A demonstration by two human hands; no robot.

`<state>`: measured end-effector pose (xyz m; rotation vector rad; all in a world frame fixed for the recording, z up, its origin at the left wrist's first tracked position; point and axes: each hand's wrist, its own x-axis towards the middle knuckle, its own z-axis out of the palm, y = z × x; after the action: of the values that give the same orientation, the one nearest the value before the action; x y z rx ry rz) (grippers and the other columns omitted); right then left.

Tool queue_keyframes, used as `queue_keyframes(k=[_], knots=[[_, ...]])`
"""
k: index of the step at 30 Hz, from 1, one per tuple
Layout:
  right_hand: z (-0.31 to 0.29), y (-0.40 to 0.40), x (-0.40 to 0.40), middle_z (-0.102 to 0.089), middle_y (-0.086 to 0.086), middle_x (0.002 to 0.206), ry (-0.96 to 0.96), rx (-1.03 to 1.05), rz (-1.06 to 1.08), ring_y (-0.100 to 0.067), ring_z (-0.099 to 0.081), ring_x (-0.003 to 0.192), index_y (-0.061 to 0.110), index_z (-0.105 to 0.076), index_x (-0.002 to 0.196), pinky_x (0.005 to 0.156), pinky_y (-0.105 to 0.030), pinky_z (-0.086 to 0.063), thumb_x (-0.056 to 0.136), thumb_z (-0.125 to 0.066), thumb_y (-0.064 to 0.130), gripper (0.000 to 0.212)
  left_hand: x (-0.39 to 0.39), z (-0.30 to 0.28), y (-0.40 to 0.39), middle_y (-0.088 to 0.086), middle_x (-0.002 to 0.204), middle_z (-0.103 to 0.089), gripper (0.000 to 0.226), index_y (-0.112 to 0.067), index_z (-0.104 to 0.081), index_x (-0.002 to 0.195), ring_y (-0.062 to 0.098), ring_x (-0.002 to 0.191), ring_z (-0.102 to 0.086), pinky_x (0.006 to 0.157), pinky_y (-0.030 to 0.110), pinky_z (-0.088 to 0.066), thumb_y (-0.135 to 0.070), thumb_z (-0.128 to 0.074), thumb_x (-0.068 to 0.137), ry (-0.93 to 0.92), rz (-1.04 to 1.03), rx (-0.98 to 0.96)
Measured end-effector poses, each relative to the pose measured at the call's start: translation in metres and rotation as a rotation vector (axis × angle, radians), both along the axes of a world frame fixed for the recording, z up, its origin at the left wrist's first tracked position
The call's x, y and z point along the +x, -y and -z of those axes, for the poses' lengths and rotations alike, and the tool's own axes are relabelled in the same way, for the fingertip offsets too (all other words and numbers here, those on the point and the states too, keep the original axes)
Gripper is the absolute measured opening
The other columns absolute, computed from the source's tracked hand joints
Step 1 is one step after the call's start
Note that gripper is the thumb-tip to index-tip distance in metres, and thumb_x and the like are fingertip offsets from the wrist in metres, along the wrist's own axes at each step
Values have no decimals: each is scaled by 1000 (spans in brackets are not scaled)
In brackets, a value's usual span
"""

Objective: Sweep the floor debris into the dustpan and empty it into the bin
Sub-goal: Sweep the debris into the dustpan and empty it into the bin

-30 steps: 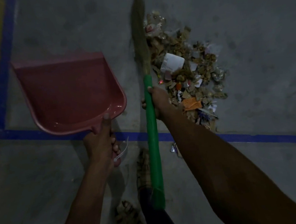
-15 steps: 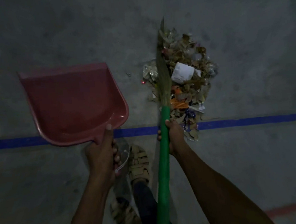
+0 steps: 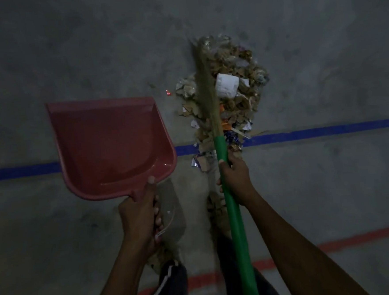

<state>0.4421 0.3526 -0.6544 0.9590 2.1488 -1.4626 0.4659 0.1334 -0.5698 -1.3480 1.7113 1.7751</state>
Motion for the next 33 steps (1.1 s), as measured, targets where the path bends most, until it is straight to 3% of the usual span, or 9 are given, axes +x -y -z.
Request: queue_keyframes(k=[4, 7, 10, 13, 18, 21, 26, 29, 33], knots=[[29, -24, 13, -61, -20, 82, -21, 27, -105, -40, -65, 63, 21, -57, 114, 48, -42, -56, 100, -47, 19, 17, 19, 23, -21, 4, 47, -43, 54, -15, -53, 58, 16, 33, -36, 42, 20, -33, -57, -72, 85, 21, -113, -10], [37, -48, 20, -59, -11, 79, -14, 8, -191, -34, -64, 55, 17, -54, 129, 44, -35, -52, 101, -48, 19, 29, 28, 36, -49, 2, 45, -45, 56, -19, -54, 50, 15, 32, -38, 41, 20, -34, -58, -72, 86, 31, -170, -24], [39, -70, 21, -62, -14, 93, 4, -35, -296, -26, -63, 51, 13, -42, 147, 42, -32, -50, 101, -51, 20, 47, 39, 45, -78, 0, 45, -45, 54, -16, -53, 58, 14, 32, -38, 42, 19, -33, -58, -71, 86, 59, -247, -4], [37, -95, 21, -64, -20, 95, 38, -6, -499, -18, -64, 50, 13, -32, 152, 43, -33, -52, 100, -54, 19, 57, 55, 51, -106, 1, 48, -44, 54, -16, -51, 63, 14, 33, -38, 45, 21, -33, -60, -71, 85, 73, -283, 27], [38, -137, 38, -55, -10, 110, 29, 104, -861, -26, -66, 63, 15, -37, 150, 44, -33, -53, 99, -56, 23, 56, 78, 56, -135, 2, 49, -44, 51, -15, -48, 68, 16, 35, -37, 41, 20, -32, -57, -71, 85, 77, -340, 55], [52, -169, 59, -55, -9, 113, 88, 237, -1057, -26, -67, 76, 17, -41, 149, 57, -33, -54, 97, -57, 27, 55, 89, 57, -148, 1, 48, -44, 48, -14, -49, 67, 14, 33, -37, 38, 19, -30, -52, -70, 88, 67, -343, 42], [78, -213, 72, -60, -11, 108, 281, 414, -781, -29, -63, 86, 25, -44, 146, 63, -35, -51, 94, -62, 30, 55, 106, 64, -161, 1, 49, -45, 52, -13, -53, 68, 16, 34, -38, 41, 19, -32, -59, -71, 84, 94, -333, 71], [82, -219, 60, -57, -12, 122, 113, 616, -917, -28, -56, 103, 19, -38, 150, 79, -36, -49, 95, -60, 29, 60, 113, 68, -170, 2, 49, -46, 55, -8, -57, 74, 15, 34, -38, 41, 20, -33, -61, -73, 79, 80, -357, 84], [74, -224, 52, -56, -12, 123, -98, 647, -920, -27, -56, 99, 11, -40, 149, 74, -31, -45, 95, -60, 26, 59, 120, 66, -184, 2, 48, -45, 53, -5, -58, 79, 15, 33, -38, 38, 19, -33, -55, -74, 82, 70, -395, 90]])
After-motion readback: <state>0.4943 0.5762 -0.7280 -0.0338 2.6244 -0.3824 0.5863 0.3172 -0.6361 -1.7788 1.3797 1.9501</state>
